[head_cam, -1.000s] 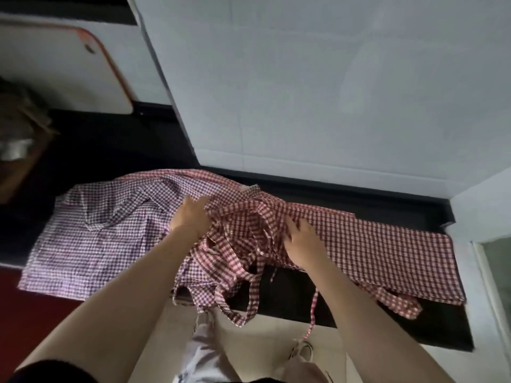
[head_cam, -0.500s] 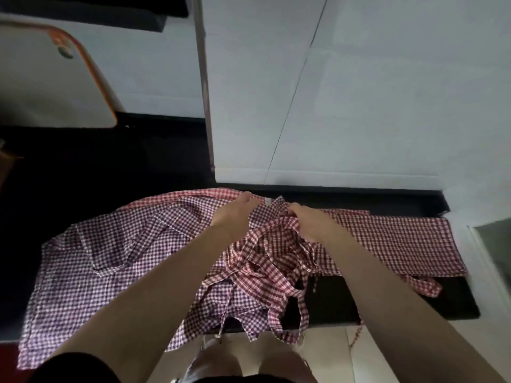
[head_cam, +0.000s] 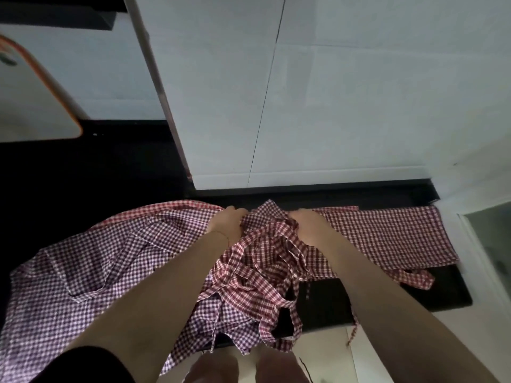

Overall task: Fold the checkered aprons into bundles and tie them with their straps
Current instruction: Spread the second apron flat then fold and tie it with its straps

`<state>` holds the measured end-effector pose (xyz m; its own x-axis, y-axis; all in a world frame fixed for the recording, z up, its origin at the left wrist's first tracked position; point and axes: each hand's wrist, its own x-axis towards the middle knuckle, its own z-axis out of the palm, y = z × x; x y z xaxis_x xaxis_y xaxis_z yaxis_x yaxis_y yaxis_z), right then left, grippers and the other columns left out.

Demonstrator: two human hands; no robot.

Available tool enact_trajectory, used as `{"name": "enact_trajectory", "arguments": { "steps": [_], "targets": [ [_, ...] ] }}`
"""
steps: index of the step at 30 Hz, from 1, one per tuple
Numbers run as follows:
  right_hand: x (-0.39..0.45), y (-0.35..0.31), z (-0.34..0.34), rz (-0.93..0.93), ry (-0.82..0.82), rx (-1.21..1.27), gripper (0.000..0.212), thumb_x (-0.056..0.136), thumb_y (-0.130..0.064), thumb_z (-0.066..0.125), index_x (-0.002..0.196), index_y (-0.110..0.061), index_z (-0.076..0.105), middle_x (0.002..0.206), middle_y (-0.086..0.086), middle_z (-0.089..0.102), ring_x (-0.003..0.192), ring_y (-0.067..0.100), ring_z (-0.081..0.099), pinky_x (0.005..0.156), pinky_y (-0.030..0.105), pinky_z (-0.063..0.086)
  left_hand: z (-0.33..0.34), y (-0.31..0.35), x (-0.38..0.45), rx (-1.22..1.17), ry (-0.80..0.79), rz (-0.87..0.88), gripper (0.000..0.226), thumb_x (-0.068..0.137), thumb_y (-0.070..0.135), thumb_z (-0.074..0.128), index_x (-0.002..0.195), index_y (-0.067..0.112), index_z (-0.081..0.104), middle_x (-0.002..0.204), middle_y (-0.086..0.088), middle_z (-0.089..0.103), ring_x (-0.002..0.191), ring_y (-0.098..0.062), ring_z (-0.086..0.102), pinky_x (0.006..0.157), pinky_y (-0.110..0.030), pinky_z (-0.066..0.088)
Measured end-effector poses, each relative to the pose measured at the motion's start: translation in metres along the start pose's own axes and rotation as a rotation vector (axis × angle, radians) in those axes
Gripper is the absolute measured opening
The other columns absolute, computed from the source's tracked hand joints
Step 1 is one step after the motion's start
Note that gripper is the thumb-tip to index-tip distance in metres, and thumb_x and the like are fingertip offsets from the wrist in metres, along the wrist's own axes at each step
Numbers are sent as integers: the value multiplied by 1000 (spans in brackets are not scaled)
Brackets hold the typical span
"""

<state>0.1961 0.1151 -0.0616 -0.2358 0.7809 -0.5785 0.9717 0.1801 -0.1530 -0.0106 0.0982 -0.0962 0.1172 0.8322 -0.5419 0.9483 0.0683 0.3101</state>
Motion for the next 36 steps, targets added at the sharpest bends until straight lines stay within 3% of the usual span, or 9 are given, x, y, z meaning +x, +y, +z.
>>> {"name": "enact_trajectory", "arguments": {
  "steps": [5, 12, 17, 20, 23, 25, 29, 32, 36],
  "targets": [
    [4, 1, -10, 46, -3, -65, 28, 99, -18, 55, 125, -15, 65, 123, 6, 66, 107, 23, 62, 97, 31, 47, -1, -8, -13, 38, 29, -17, 32, 103, 27, 44, 128, 24, 62, 132, -8, 50, 113, -28, 58, 98, -41, 51],
    [-2, -14, -2, 46, 284, 118, 18, 99, -11, 54, 90, -10, 70, 94, 8, 69, 91, 24, 66, 84, 27, 48, -18, -66, -33, -20, 85, -177, 34, 98, 25, 50, 130, 20, 60, 137, -12, 45, 121, -33, 54, 101, -43, 47],
    [3, -4, -8, 364, -8, -53, 43, 104, -25, 49, 142, -5, 48, 145, 16, 48, 133, 31, 46, 114, 37, 34, -38, -101, -33, 191, 169, -264, 32, 99, 17, 52, 128, 14, 63, 137, -13, 40, 121, -35, 52, 96, -45, 48],
    [4, 9, 0, 446, 38, -126, 40, 99, -22, 57, 134, -3, 57, 134, 14, 58, 123, 32, 56, 94, 22, 51, -60, -114, -34, 298, 359, -269, 34, 101, 9, 45, 131, 8, 60, 147, -14, 29, 128, -37, 42, 97, -45, 47],
    [0, 1, 1, 532, 82, -176, 36, 95, -20, 63, 128, -5, 61, 131, 13, 61, 118, 29, 60, 101, 37, 50, -70, -111, -40, 275, 493, -296, 55, 98, 6, 48, 150, 9, 33, 161, -15, 11, 143, -44, 24, 113, -46, 36],
    [3, -6, 4, 467, 137, -157, 29, 99, -19, 57, 126, -7, 63, 129, 11, 63, 118, 27, 61, 102, 37, 49, -61, -89, -49, 314, 541, -210, 60, 93, 11, 53, 148, 15, 32, 156, -16, 24, 137, -40, 35, 110, -48, 36],
    [0, -10, 9, 207, 168, -78, 26, 102, -25, 51, 122, -12, 62, 126, 11, 59, 107, 28, 61, 93, 37, 48, -15, -47, -61, 139, 284, 81, 46, 96, 16, 46, 141, 21, 43, 148, -9, 36, 105, -29, 60, 83, -40, 52],
    [-9, -2, 11, 31, 336, 228, 26, 95, -31, 60, 118, -22, 52, 118, 5, 44, 89, 19, 52, 79, 34, 44, 9, -42, -57, 100, 112, 62, 61, 97, 20, 48, 154, 25, 26, 160, -6, 22, 123, -30, 53, 89, -41, 52],
    [-17, 23, 24, 371, 629, 485, 27, 93, 2, 53, 115, -13, 53, 120, 10, 50, 91, 16, 50, 78, 29, 42, 15, -33, -53, 157, 276, 65, 44, 96, 13, 45, 140, 19, 47, 144, -4, 44, 126, -26, 45, 99, -41, 44]
  ]
}}
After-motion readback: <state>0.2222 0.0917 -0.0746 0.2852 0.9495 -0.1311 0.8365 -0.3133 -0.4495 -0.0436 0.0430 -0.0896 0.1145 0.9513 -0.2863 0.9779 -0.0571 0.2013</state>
